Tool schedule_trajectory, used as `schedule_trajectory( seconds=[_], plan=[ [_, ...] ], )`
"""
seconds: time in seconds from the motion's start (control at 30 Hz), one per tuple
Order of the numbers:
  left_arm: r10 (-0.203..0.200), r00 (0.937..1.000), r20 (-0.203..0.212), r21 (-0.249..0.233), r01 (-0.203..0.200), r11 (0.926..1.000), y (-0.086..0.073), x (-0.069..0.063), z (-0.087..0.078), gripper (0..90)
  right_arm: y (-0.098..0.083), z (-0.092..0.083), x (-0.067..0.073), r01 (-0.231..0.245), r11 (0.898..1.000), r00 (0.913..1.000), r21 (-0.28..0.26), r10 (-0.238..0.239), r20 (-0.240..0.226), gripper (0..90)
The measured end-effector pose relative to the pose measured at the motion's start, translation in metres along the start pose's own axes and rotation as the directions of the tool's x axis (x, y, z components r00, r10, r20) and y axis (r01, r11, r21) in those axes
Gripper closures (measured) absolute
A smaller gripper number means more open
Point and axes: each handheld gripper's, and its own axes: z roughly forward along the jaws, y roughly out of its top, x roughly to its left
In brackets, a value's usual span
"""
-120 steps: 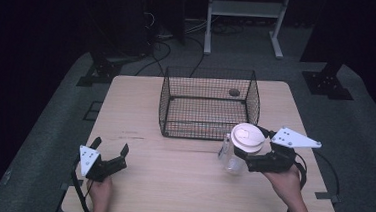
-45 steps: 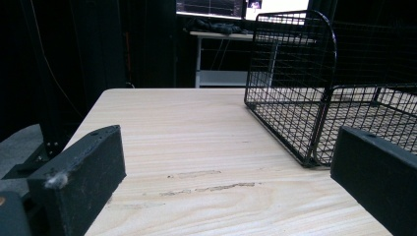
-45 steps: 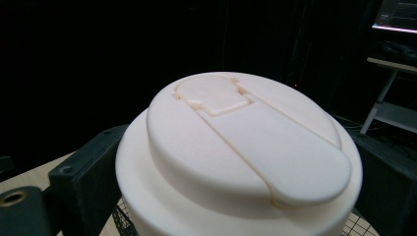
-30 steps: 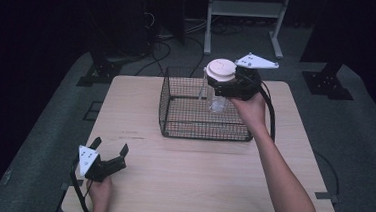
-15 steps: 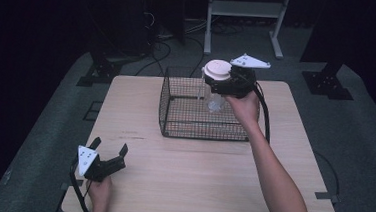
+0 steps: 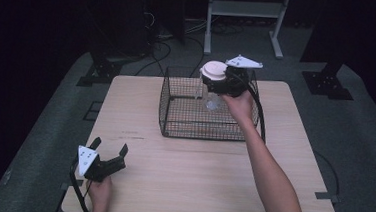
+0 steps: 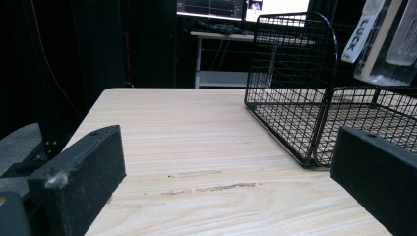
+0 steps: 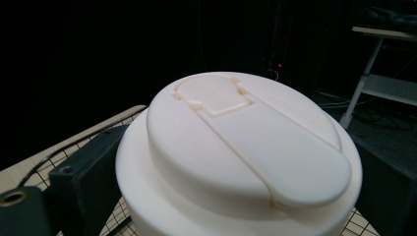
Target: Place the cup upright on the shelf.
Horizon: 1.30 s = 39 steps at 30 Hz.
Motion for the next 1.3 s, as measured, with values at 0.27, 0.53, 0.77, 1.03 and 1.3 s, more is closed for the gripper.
schedule_trajectory(
  seconds=[0.27, 0.53, 0.77, 1.03, 1.3],
  plan=[
    [0.001, 1.0, 0.001, -0.002, -0.001, 1.0, 0.0, 0.0, 0.0, 0.0, -0.008, 0.014, -0.004, -0.02, 1.0, 0.9998, 0.009, 0.02, -0.002, 4.4],
    [0.002, 1.0, 0.002, -0.002, -0.002, 1.0, 0.0, 0.0, 0.0, 0.0, -0.015, 0.023, -0.011, -0.037, 0.999, 0.9993, 0.013, 0.037, 0.008, 4.4],
    [0.002, 1.0, 0.001, -0.003, -0.002, 1.0, 0.0, 0.0, 0.0, 0.0, -0.021, 0.03, -0.014, -0.039, 0.999, 0.9992, 0.036, 0.039, -0.002, 4.4],
    [-0.001, 1.0, 0.001, -0.004, 0.001, 1.0, 0.0, 0.0, 0.0, 0.0, -0.028, 0.039, -0.016, -0.034, 0.998, 0.9994, 0.061, 0.034, 0.001, 4.3],
    [-0.001, 1.0, 0.001, -0.004, 0.001, 1.0, 0.0, 0.0, 0.0, 0.0, -0.034, 0.045, -0.019, -0.04, 0.996, 0.9992, 0.081, 0.04, -0.002, 4.4]
  ],
)
